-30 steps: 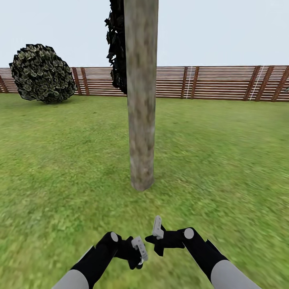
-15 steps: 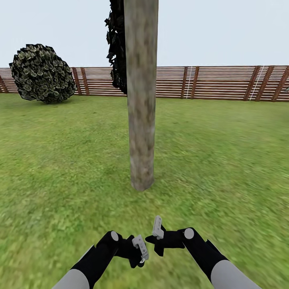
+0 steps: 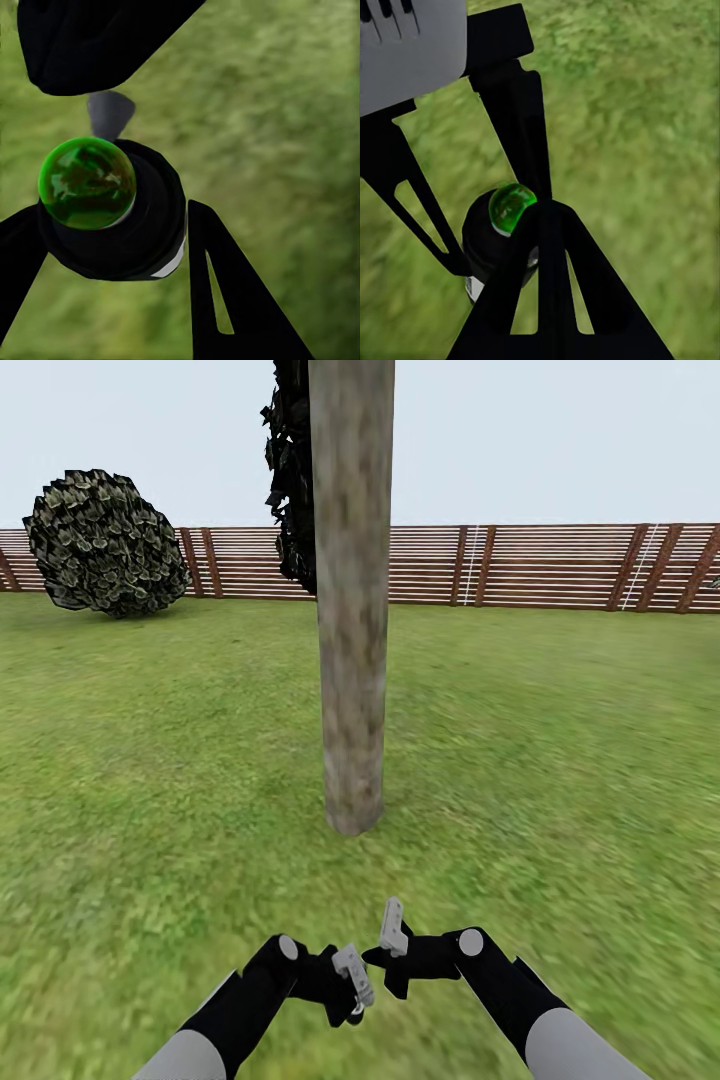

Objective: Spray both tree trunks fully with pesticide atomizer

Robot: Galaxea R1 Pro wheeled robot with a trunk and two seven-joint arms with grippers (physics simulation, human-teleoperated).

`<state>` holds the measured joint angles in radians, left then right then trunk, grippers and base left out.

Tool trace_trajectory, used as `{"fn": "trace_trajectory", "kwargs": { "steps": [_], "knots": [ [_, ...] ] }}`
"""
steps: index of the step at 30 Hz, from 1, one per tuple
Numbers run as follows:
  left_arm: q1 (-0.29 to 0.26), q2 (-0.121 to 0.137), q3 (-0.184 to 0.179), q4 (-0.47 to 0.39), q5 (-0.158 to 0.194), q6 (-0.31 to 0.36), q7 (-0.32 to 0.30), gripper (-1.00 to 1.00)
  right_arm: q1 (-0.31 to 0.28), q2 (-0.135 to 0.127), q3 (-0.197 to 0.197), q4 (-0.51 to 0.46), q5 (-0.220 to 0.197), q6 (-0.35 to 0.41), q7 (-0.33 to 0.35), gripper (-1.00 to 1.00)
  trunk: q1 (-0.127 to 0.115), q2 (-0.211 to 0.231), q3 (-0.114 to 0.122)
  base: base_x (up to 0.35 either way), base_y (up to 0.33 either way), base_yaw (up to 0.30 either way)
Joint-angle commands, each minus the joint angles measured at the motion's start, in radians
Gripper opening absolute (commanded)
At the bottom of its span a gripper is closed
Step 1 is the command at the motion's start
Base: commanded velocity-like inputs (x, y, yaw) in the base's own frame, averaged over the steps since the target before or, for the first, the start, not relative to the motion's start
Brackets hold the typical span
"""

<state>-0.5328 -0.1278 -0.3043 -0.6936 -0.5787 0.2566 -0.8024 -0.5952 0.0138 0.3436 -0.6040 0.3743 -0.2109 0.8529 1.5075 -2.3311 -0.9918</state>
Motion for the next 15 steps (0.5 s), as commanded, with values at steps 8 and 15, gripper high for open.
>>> {"fn": "trace_trajectory", "kwargs": {
  "steps": [8, 15],
  "knots": [
    [-0.008, 0.002, 0.002, 0.004, 0.048, -0.005, -0.001, -1.00, 0.000, 0.000, 0.000, 0.001, 0.000, 0.000, 0.000, -1.00, 0.000, 0.000, 0.000, 0.000, 0.000, 0.000],
    [-0.009, 0.012, -0.005, 0.041, 0.036, -0.004, 0.007, -1.00, 0.000, 0.000, 0.000, -0.003, 0.000, 0.000, 0.000, -1.00, 0.000, 0.000, 0.000, 0.000, 0.000, 0.000]
  ]
}}
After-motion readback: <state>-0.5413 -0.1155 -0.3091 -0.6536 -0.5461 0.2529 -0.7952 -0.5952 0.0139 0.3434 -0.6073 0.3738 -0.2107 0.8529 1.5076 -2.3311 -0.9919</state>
